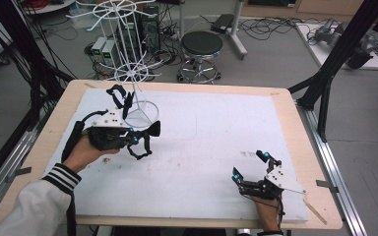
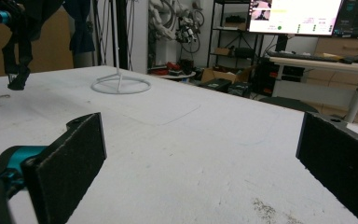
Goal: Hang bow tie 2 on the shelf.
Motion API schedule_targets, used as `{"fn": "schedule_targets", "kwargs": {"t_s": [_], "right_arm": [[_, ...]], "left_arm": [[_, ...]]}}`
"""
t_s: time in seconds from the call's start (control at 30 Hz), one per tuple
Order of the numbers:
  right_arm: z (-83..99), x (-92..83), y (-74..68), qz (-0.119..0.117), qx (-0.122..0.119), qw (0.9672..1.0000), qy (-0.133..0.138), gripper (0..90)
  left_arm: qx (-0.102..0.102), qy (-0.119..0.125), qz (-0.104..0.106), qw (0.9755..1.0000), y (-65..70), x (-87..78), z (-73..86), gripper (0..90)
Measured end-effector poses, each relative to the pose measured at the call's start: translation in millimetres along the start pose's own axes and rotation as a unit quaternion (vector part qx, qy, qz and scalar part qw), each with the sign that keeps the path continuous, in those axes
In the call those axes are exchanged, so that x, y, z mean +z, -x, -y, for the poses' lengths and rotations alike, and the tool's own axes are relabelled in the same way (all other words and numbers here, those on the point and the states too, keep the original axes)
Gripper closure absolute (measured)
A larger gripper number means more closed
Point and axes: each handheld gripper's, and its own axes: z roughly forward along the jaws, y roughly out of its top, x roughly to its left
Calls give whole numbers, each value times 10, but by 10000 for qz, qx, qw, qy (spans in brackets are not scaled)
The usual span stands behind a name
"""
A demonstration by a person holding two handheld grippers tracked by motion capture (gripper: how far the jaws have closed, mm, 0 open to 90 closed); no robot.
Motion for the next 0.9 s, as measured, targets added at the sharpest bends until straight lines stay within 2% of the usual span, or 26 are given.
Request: {"fn": "schedule_targets", "kwargs": {"t_s": [0.27, 0.47, 0.9], "right_arm": [[-1, 0, -1, 5, 4, 10000, -10, 6], [-1, 0, -1, 2, 6, 10000, -12, 7], [-1, 5, 1, 19, 5, 10000, -15, 7]], "left_arm": [[-40, 103, -157, 9998, -68, -164, 5, 834], [-110, 204, -269, 9994, -151, -355, 36, 835], [-309, 443, -732, 9959, -373, -739, 77, 835]]}}
